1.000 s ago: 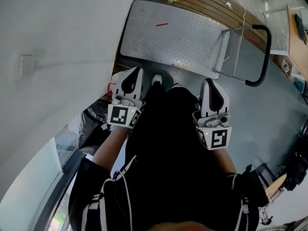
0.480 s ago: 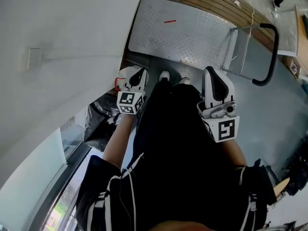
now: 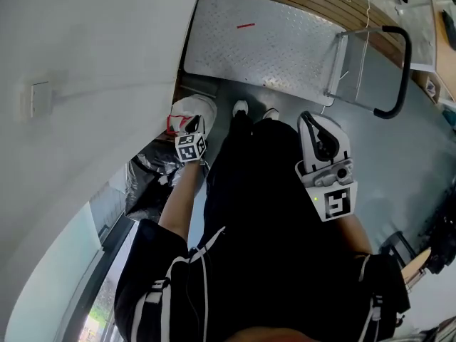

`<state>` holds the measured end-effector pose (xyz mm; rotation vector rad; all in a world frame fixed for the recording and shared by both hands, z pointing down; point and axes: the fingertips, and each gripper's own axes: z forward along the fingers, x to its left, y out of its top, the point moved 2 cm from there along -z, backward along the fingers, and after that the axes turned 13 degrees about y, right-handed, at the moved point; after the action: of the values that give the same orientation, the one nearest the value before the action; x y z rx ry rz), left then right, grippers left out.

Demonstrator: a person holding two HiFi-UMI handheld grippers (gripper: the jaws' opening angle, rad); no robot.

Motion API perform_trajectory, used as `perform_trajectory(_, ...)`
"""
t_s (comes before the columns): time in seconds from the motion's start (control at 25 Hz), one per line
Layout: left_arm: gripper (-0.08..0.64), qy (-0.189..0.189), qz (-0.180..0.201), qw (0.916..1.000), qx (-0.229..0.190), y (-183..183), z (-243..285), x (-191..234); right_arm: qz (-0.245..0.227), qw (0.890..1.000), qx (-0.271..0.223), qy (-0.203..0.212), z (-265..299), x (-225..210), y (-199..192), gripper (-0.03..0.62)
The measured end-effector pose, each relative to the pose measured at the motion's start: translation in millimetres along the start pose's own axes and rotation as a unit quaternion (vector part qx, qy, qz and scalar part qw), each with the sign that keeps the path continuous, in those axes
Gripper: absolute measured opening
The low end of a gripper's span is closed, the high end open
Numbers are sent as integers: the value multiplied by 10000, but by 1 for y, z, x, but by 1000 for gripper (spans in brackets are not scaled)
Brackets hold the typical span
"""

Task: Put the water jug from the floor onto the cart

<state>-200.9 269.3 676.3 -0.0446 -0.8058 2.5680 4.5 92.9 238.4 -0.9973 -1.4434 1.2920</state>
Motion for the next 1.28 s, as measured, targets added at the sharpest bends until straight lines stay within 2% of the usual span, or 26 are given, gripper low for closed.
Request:
perform_trajectory(0.12,92,56,-59,9989,458,-35,20,11,109,9999,119,-24,4,6,-7,18)
perform_trajectory(0.24,126,142,-129,9976,670,-54,34,16,206,9995,236,-98,7,5,-16,18)
perform_trajectory(0.32,126,124,108,9964,836,-66,40,20,237,9993,232,-185,11,7,-17,18)
perform_trajectory(0.44,126,-25,560,9922,1111,-84,54,27,-176,9994,296,-55,18,21,-13,18)
perform_trajectory(0.52,126,-58,723,9905,1169,-92,65,31,-452,9981,408,112,20,29,-14,18)
perform_trajectory(0.6,127,-25,775,9899,1187,-100,75,37,-498,9972,534,141,19,31,-23,18)
perform_trajectory(0.8,137,57,766,9857,1500,-132,96,51,-227,9968,769,-26,12,27,-53,18)
perform_trajectory(0.92,137,71,704,9851,1569,-142,106,53,80,9973,737,-11,17,25,-67,18)
perform_trajectory(1.04,137,78,707,9844,1610,-149,109,52,353,9975,610,103,33,24,-77,18)
perform_trajectory(1.28,137,141,691,9832,1682,-156,117,50,476,9960,541,524,75,34,-102,18)
